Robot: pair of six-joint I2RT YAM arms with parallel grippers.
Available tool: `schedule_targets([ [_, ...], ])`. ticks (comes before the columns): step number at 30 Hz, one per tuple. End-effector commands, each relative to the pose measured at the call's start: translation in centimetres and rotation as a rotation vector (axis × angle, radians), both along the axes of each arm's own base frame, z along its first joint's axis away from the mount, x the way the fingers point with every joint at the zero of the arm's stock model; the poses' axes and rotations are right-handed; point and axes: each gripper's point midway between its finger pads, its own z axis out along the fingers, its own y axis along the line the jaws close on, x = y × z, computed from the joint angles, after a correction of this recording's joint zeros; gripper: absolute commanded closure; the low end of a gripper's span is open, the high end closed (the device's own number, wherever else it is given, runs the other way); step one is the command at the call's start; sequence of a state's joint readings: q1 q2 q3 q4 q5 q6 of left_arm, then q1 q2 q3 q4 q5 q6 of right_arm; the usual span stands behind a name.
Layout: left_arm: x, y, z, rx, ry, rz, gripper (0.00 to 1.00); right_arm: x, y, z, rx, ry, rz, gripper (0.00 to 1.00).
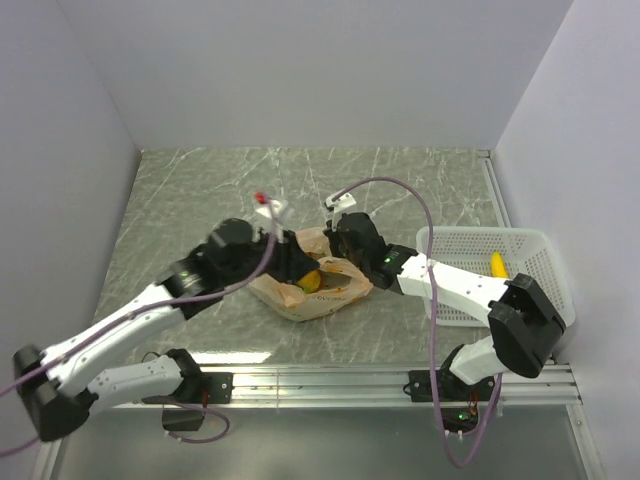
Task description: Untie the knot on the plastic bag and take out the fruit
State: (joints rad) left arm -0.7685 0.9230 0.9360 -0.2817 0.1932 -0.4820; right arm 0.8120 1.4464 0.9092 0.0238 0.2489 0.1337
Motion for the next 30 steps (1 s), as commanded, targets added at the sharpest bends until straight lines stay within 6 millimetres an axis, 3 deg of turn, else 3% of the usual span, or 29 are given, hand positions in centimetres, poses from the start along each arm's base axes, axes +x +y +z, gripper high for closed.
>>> schedule_targets([
  [1, 1.0, -2.3, -3.5, 0.054, 0.041, 0.08, 0.61, 0.2, 0.2, 2.4, 0.065, -0.058, -0.014, 1.0],
  [4, 3.0, -1.5, -8.3, 0.154, 0.131, 0.238, 0.59, 0.3, 0.1, 2.3, 0.064, -0.057, -0.026, 1.0],
  [6, 3.6, 1.1, -12.0, 0.247, 0.237, 0.418, 0.56, 0.4, -0.4, 1.8, 0.058, -0.053, -0.052, 1.0],
  [8, 3.0, 2.5, -13.2, 0.243, 0.297, 0.49, 0.54, 0.8, -1.4, 1.4, 0.048, -0.055, -0.102, 1.0],
  [9, 2.0, 3.3, -15.0, 0.263, 0.33, 0.491, 0.53, 1.1, -2.3, 0.9, 0.055, -0.038, -0.139, 1.0],
  [11, 0.8, 3.7, -15.2, 0.212, 0.365, 0.482, 0.48, 1.6, -3.1, 0.2, 0.073, -0.009, -0.184, 1.0],
  [15, -2.1, 4.1, -19.0, 0.221, 0.479, 0.417, 0.39, 2.7, -4.5, -1.2, 0.149, 0.057, -0.283, 1.0],
  [17, -2.6, 4.2, -20.0, 0.228, 0.502, 0.412, 0.3, 3.0, -4.6, -2.0, 0.16, 0.078, -0.298, 1.0],
  [20, -2.7, 3.5, -20.7, 0.238, 0.502, 0.371, 0.12, 3.3, -4.5, -3.4, 0.178, 0.132, -0.31, 0.89],
  [22, -2.9, 2.3, -20.9, 0.251, 0.504, 0.304, 0.08, 3.2, -4.6, -3.2, 0.185, 0.135, -0.308, 0.74],
  [24, -2.7, 1.7, -20.9, 0.251, 0.504, 0.28, 0.06, 2.9, -4.6, -2.1, 0.173, 0.117, -0.275, 0.57],
  [27, -2.3, 1.4, -20.9, 0.253, 0.492, 0.28, 0.06, 1.8, -4.6, 2.3, 0.157, 0.035, -0.204, 0.41],
  [30, -2.0, 1.2, -20.3, 0.23, 0.472, 0.286, 0.07, -0.4, -4.8, 8.3, 0.149, -0.072, -0.142, 0.37],
])
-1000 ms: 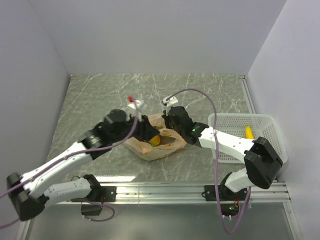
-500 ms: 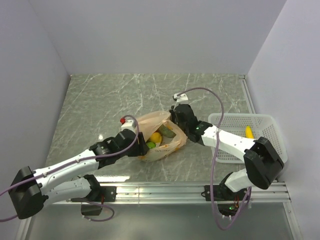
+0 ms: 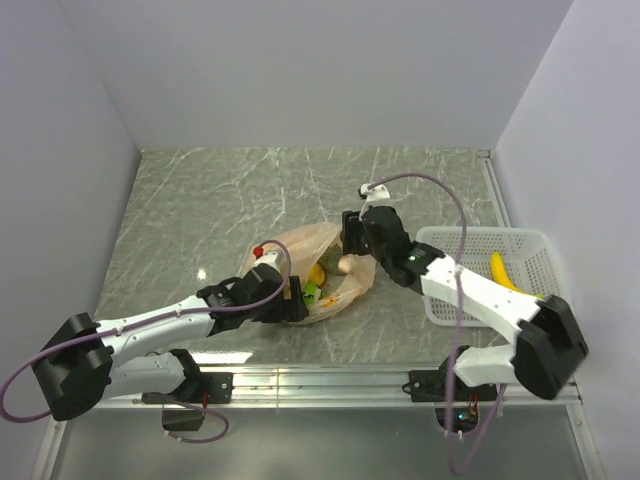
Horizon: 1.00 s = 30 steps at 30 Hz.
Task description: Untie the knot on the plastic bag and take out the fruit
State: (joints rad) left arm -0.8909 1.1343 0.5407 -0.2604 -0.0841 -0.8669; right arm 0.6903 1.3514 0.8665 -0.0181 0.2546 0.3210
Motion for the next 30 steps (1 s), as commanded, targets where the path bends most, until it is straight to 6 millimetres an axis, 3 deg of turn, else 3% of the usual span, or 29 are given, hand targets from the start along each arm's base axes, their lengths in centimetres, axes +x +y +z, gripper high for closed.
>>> schedule_targets([
  [1, 1.3, -1.9, 2.8, -0.087, -0.079, -0.024, 0.07, -2.4, -0.1, 8.4, -0.021, -0.158, 0.078, 0.37],
  [4, 1.5, -2.1, 3.0, -0.099, -0.087, -0.02, 0.08, -5.3, 0.7, 12.7, -0.048, -0.25, 0.133, 0.36],
  [5, 1.5, -2.2, 3.1, -0.101, -0.089, -0.02, 0.08, -7.0, 2.0, 14.1, -0.04, -0.276, 0.19, 0.36],
  [8, 1.7, -2.1, 3.2, -0.103, -0.092, -0.008, 0.09, -9.9, 4.0, 14.3, -0.037, -0.254, 0.306, 0.38],
  [9, 1.7, -2.0, 3.3, -0.103, -0.093, -0.005, 0.09, -11.8, 5.5, 13.7, -0.026, -0.226, 0.389, 0.39],
  [13, 1.6, -1.7, 4.0, -0.123, -0.109, 0.01, 0.09, -14.8, 9.4, 8.7, -0.005, -0.07, 0.557, 0.4],
  [14, 1.5, -1.5, 3.9, -0.121, -0.107, 0.015, 0.09, -15.3, 9.6, 6.5, 0.001, -0.014, 0.561, 0.41],
  [19, 1.4, -0.4, 4.3, -0.128, -0.118, 0.06, 0.11, -15.6, 11.2, 1.0, 0.046, 0.064, 0.559, 0.44],
  [23, 1.3, 0.3, 4.0, -0.123, -0.118, 0.091, 0.17, -14.1, 10.1, -3.2, 0.016, 0.097, 0.456, 0.44],
  [26, 1.3, 0.9, 3.8, -0.103, -0.117, 0.113, 0.21, -14.8, 8.3, -6.8, -0.014, 0.176, 0.394, 0.44],
  [30, 1.6, 1.5, 2.6, -0.07, -0.11, 0.145, 0.34, -15.6, 6.0, -8.8, 0.037, 0.213, 0.302, 0.44],
])
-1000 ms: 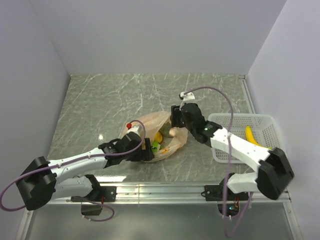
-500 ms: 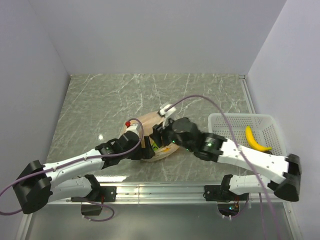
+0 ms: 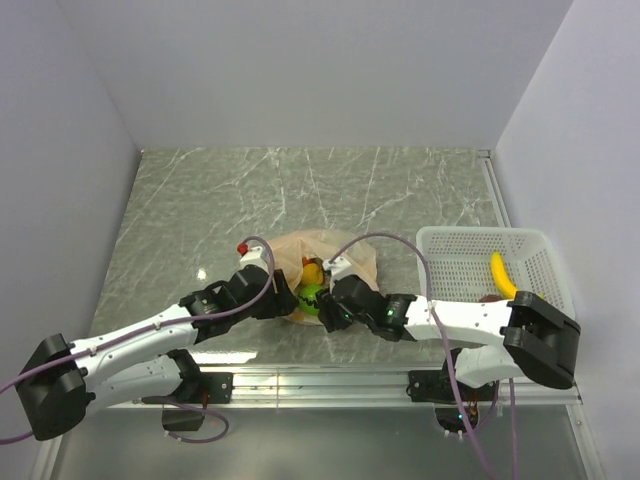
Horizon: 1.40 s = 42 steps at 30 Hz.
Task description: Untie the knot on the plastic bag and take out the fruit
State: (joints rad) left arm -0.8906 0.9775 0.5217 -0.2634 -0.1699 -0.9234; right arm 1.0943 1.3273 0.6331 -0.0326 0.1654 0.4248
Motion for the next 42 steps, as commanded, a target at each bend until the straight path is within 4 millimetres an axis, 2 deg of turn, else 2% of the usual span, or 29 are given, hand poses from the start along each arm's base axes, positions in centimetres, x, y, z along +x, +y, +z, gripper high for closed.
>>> schedule_targets([
  [1, 0.4, 0.9, -1.2, 0.034, 0.007, 0.045, 0.37, 0.5, -1.1, 0.1, 0.094, 0.003, -0.14, 0.44],
  [2, 0.5, 0.9, -1.3, 0.041, 0.007, 0.049, 0.46, 0.4, -1.6, -0.3, 0.087, 0.006, -0.154, 0.44],
  [4, 0.7, 1.1, -1.5, 0.06, 0.01, 0.051, 0.57, 0.7, -2.3, 0.0, 0.069, -0.014, -0.174, 0.43],
  [5, 0.7, 1.1, -1.6, 0.063, 0.011, 0.05, 0.7, 0.7, -2.5, 0.2, 0.06, -0.019, -0.174, 0.43],
  [7, 0.8, 0.9, -1.3, 0.063, 0.009, 0.045, 0.8, 0.9, -2.2, 1.9, 0.056, -0.061, -0.137, 0.42],
  [8, 0.9, 0.8, -1.2, 0.061, 0.007, 0.043, 0.87, 1.1, -1.7, 3.3, 0.057, -0.101, -0.101, 0.41],
  [10, 0.8, 0.8, -1.2, 0.063, 0.01, 0.04, 0.89, 0.7, -1.1, 5.1, 0.047, -0.149, -0.051, 0.39],
  [11, 0.8, 0.7, -1.3, 0.062, 0.014, 0.037, 0.9, 0.9, -0.2, 6.9, 0.059, -0.185, -0.016, 0.38],
  [14, 0.6, 0.4, -1.2, 0.053, 0.017, 0.025, 0.92, 0.6, 1.4, 9.6, 0.08, -0.233, 0.065, 0.36],
  [17, 0.7, 0.3, -1.1, 0.05, 0.016, 0.021, 0.93, 1.4, 2.5, 10.3, 0.059, -0.265, 0.082, 0.3],
  [18, 0.7, 0.3, -1.1, 0.051, 0.018, 0.02, 0.93, 1.7, 2.7, 9.3, 0.021, -0.262, 0.078, 0.27],
  [20, 0.7, 0.3, -1.0, 0.05, 0.015, 0.018, 0.93, 2.3, 3.1, 8.4, -0.01, -0.262, 0.073, 0.24],
  [23, 0.7, 0.3, -0.9, 0.05, 0.011, 0.017, 0.94, 2.7, 3.7, 5.7, -0.062, -0.233, 0.075, 0.19],
  [26, 0.7, 0.4, -0.9, 0.048, 0.008, 0.022, 0.94, 2.8, 3.8, 2.0, -0.135, -0.184, 0.076, 0.17],
  [29, 0.8, 0.4, -1.0, 0.05, 0.006, 0.022, 0.95, 2.8, 3.8, -0.2, -0.165, -0.158, 0.071, 0.17],
  [32, 0.8, 0.3, -1.1, 0.05, 0.006, 0.018, 0.95, 3.1, 3.8, -1.4, -0.176, -0.158, 0.057, 0.17],
  [37, 0.9, 0.3, -1.1, 0.052, 0.005, 0.018, 0.95, 3.5, 3.5, -2.0, -0.199, -0.159, 0.041, 0.2],
  [41, 1.0, 0.6, -1.1, 0.062, -0.003, 0.027, 0.95, 3.0, 2.8, -2.5, -0.217, -0.135, 0.048, 0.06],
  [42, 1.0, 0.7, -1.0, 0.063, -0.007, 0.034, 0.94, 2.9, 2.7, -2.6, -0.213, -0.128, 0.053, 0.05],
])
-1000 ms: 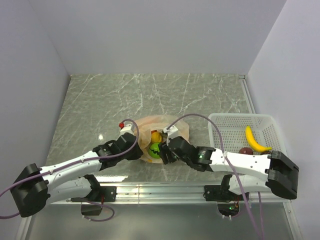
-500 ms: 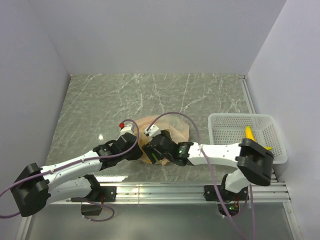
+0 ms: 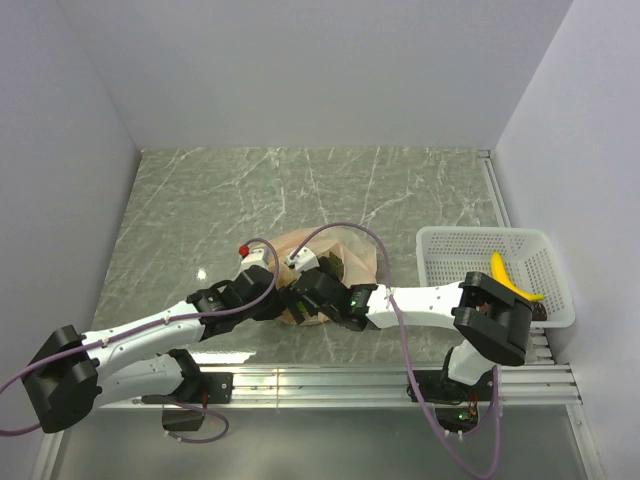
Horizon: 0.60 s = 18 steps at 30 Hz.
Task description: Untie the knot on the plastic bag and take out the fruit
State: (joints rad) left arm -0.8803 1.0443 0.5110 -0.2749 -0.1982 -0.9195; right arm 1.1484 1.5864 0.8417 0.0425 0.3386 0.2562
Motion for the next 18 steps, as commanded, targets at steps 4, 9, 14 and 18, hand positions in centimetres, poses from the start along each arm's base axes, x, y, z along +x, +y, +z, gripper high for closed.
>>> schedule_targets([
  [4, 0.8, -0.2, 1.1, -0.015, -0.045, 0.012, 0.94, -2.8, -1.3, -3.4, -0.057, 0.133, 0.083, 0.03],
  [9, 0.9, -0.2, 1.3, -0.017, -0.048, 0.015, 0.94, -2.2, -0.4, -2.5, -0.007, 0.1, 0.078, 0.12],
  [14, 1.1, 0.1, 1.3, -0.008, -0.059, 0.029, 0.96, -1.6, -1.0, 0.2, 0.042, 0.043, 0.047, 0.66],
  [18, 1.3, 0.3, 1.4, 0.002, -0.067, 0.036, 0.97, -1.8, -2.0, 4.0, 0.129, -0.015, 0.047, 0.93],
])
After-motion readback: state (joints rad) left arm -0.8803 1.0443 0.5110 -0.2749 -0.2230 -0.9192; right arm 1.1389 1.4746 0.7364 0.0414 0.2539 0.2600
